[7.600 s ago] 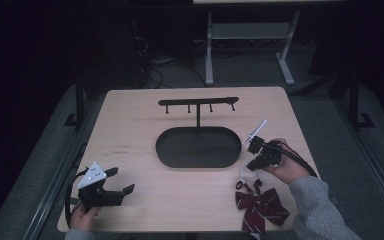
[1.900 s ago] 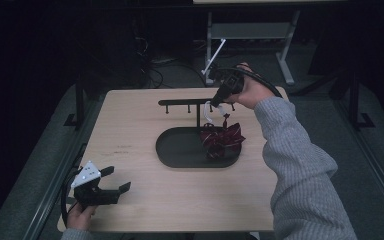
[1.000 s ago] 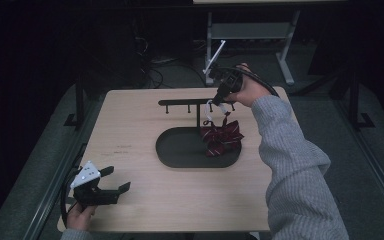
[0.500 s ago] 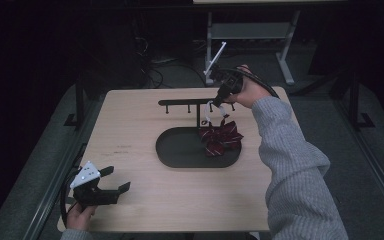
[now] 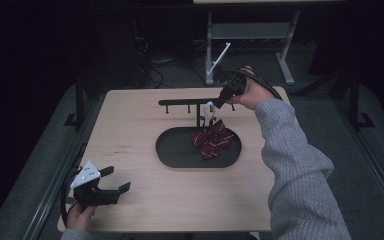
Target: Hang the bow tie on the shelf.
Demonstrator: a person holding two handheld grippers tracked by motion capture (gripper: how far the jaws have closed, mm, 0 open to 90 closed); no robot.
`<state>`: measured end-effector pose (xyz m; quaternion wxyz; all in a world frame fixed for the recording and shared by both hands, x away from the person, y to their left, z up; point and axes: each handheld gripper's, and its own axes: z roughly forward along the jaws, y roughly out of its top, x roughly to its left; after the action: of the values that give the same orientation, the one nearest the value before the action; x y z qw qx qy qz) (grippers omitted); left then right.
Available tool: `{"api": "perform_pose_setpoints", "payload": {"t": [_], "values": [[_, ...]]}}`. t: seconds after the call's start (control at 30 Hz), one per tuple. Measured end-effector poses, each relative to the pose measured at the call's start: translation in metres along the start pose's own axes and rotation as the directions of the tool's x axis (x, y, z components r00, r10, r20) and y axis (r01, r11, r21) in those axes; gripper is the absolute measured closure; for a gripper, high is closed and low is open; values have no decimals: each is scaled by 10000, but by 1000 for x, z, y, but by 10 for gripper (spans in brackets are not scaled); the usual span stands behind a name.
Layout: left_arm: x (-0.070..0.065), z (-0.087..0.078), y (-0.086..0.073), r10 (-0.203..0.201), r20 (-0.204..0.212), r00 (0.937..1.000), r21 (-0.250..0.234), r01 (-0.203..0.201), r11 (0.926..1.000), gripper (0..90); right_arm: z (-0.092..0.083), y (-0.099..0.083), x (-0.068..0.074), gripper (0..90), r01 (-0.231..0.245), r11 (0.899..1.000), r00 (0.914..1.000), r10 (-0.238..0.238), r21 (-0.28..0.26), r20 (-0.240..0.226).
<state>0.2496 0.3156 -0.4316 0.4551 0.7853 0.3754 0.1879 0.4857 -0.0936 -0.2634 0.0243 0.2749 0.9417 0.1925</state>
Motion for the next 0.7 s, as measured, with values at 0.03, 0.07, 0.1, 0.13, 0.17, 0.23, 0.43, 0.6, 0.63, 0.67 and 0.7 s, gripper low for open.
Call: {"api": "perform_pose_setpoints", "payload": {"t": [0.03, 0.07, 0.1, 0.13, 0.17, 0.23, 0.43, 0.6, 0.63, 0.67, 0.7], "values": [[0, 0, 0, -51, -11, 10000, -38, 51, 10000, 131, 0, -1, 0, 820, -17, 10000, 10000, 17, 5, -17], [0, 0, 0, -51, -11, 10000, -38, 51, 10000, 131, 0, -1, 0, 818, -1, 10000, 10000, 1, -10, -33], [0, -1, 0, -62, -25, 10000, -72, 62, 10000, 131, -1, -2, 1, 815, -16, 10000, 10000, 16, -32, -36], [0, -1, 0, -29, -25, 10000, -96, 29, 9999, 131, -1, -3, 2, 811, 15, 10000, 10000, -16, -58, -33], [-1, -1, 0, -64, -26, 10000, -90, 64, 9999, 131, -2, -3, 2, 810, 28, 10000, 10000, -29, -86, -49], [-1, 0, 0, -86, -17, 10000, -73, 86, 9999, 131, -3, -4, 3, 808, 42, 9999, 10000, -42, -120, -64], [-1, 0, 0, -22, -30, 10000, -29, 22, 10000, 131, -7, -10, 8, 795, 117, 9996, 9999, -119, -272, -81], [-2, 0, 0, -80, -38, 10000, -82, 80, 9999, 131, -10, -15, 9, 795, 116, 9991, 9998, -121, -415, -126], [-2, 0, 1, -66, -28, 10000, -85, 66, 9999, 131, -10, -16, 10, 795, 121, 9990, 9998, -127, -441, -130], [-2, 0, 1, -51, -24, 10000, -76, 51, 10000, 131, -10, -17, 10, 795, 105, 9991, 9999, -111, -415, -130], [-2, 0, 0, -32, -20, 10000, -78, 32, 10000, 131, -9, -17, 11, 795, 178, 9993, 9998, -180, -319, -70]]}}
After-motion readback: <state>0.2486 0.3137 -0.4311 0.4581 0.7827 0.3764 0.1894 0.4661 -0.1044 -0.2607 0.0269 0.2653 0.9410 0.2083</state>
